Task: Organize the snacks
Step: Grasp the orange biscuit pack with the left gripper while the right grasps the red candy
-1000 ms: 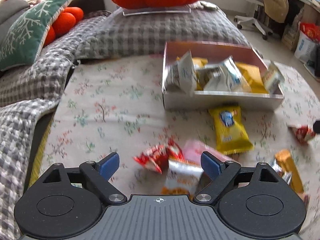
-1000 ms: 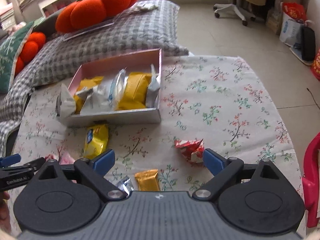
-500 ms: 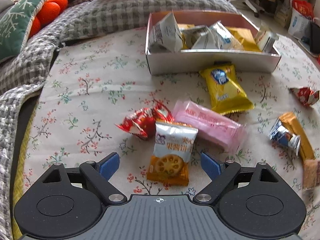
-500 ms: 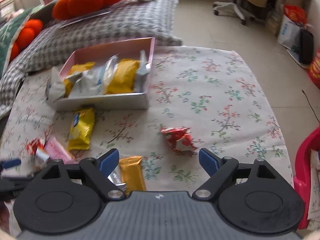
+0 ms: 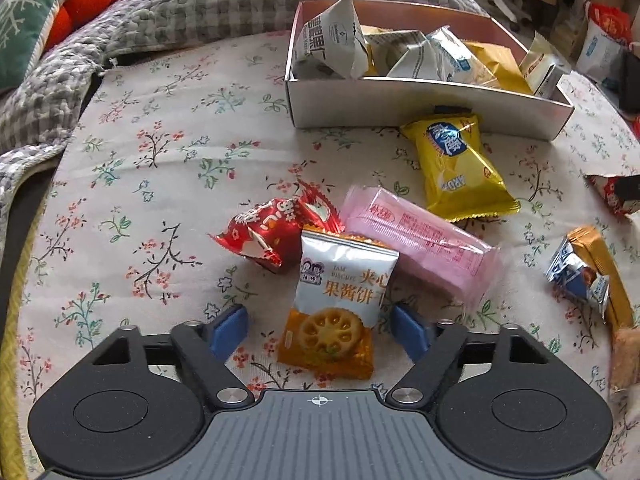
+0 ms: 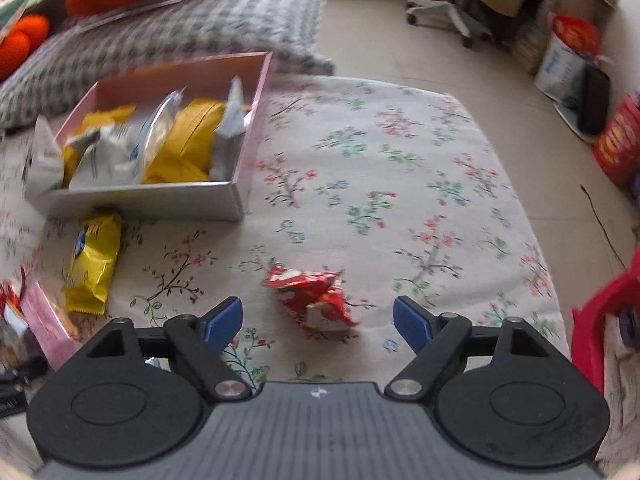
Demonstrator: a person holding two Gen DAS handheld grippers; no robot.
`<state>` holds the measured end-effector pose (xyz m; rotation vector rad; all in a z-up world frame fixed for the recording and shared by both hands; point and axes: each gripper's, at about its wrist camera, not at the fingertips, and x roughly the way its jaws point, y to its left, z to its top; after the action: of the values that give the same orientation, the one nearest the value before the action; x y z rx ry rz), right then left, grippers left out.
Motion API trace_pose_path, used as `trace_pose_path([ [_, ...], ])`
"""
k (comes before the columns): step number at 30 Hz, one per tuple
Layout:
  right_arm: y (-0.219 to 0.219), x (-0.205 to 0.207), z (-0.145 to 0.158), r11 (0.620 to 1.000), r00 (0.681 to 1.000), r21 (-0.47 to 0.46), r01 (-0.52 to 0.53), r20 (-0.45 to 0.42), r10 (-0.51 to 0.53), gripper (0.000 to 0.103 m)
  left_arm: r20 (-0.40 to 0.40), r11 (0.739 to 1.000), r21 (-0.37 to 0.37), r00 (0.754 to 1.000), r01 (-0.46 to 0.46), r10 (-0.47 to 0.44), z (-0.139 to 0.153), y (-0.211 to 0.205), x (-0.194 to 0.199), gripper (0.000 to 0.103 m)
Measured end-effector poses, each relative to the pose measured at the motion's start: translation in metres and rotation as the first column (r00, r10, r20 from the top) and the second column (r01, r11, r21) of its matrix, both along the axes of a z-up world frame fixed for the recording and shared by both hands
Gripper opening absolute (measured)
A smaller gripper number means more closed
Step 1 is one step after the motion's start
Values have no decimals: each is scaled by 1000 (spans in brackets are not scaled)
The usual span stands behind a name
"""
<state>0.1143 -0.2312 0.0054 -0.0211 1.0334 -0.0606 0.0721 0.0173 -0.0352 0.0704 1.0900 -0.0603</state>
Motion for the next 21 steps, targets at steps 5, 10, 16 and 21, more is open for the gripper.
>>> trace_pose_path([
  [5, 8, 11, -13, 999, 999, -28, -45, -19, 45, 68, 16, 1000, -8, 1000, 24, -24, 3, -4, -2, 48],
  [10, 8, 19, -28, 997, 997, -42, -58, -57, 56, 46, 22, 1000, -9, 999, 24, -24, 5, -4, -1, 39],
  [16, 0, 20, -27, 1000, 997, 4, -29, -65, 29, 34, 21, 999, -31, 999, 34, -33, 7, -5, -2, 37],
  [21, -5, 19, -20, 999, 999, 48, 3, -49, -1, 31, 50, 998, -37, 998, 50, -48, 17, -6, -6, 37],
])
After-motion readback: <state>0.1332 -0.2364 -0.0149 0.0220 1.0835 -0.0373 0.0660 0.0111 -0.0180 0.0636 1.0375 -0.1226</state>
